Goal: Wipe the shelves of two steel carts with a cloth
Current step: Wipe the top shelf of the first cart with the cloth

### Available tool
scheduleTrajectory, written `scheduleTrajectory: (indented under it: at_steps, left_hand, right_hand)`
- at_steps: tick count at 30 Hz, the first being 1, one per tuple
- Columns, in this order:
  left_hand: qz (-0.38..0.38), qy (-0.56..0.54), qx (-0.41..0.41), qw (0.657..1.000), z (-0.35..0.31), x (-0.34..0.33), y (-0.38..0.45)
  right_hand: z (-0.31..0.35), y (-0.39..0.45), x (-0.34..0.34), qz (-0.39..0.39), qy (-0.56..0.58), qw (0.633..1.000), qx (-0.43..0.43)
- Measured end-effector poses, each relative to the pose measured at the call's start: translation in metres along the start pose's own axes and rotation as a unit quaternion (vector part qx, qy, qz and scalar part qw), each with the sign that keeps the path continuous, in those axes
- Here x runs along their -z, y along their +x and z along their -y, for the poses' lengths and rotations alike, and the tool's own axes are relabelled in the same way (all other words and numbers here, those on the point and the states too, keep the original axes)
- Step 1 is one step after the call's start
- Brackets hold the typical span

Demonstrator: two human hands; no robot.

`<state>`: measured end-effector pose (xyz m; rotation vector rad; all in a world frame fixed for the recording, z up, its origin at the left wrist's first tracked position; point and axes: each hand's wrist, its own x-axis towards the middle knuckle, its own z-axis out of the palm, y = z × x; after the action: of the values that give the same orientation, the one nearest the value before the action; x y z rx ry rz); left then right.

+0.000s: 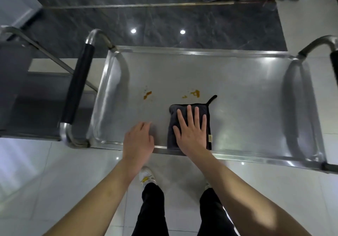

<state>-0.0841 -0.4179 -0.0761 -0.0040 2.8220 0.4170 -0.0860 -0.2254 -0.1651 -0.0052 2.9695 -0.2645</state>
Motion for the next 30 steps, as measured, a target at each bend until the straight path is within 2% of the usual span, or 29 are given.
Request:
scheduleTrajectory:
  at_steps: [5,11,14,20,25,30]
  left_hand:
    - [-0.007,-0.01,-0.012,1.0,0.07,0.031,0.005]
    - [-0.035,0.002,-0.094,0.995,0.123,0.063,0.021]
    - [-0.063,0.003,-0.13,0.989,0.138,0.078,0.032]
    - [-0.158,0.042,-0.186,0.969,0.158,0.121,0.075]
    - [-0.164,0.085,-0.189,0.964,0.175,0.148,0.123]
    - [-0.131,0.053,-0.159,0.977,0.18,0.154,0.157]
  right_hand:
    - [0.088,0.019,-0.012,0.002,0.01,1.0,0.019]
    - [0.173,0.037,-0.02,0.024,0.015,0.998,0.055]
    - [0.175,0.035,-0.018,0.013,0.017,0.999,0.048]
    - [0.137,0.016,-0.018,0.01,-0.013,1.0,-0.004]
    - [0.147,0.019,-0.016,0.017,-0.028,0.999,0.026]
    - [0.188,0.033,-0.025,0.014,-0.015,0.995,0.101]
